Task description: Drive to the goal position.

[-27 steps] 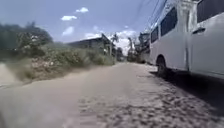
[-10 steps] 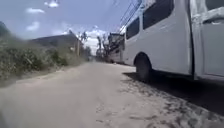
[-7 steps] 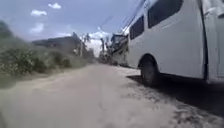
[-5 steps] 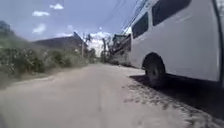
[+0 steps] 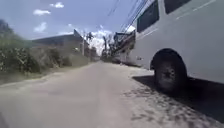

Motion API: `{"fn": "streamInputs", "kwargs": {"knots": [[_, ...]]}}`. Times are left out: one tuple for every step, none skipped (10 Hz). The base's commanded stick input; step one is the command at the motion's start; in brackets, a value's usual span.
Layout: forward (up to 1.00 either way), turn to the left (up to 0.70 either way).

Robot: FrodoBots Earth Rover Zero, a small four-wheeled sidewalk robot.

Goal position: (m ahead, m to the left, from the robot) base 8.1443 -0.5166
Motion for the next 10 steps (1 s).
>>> {"fn": "streamInputs", "kwargs": {"knots": [[1.00,0.00],[1.00,0.00],[1.00,0.00],[1.00,0.00],[1.00,0.00],[1.00,0.00],[1.00,0.00],[1.00,0.00],[1.00,0.00],[1.00,0.00]]}}
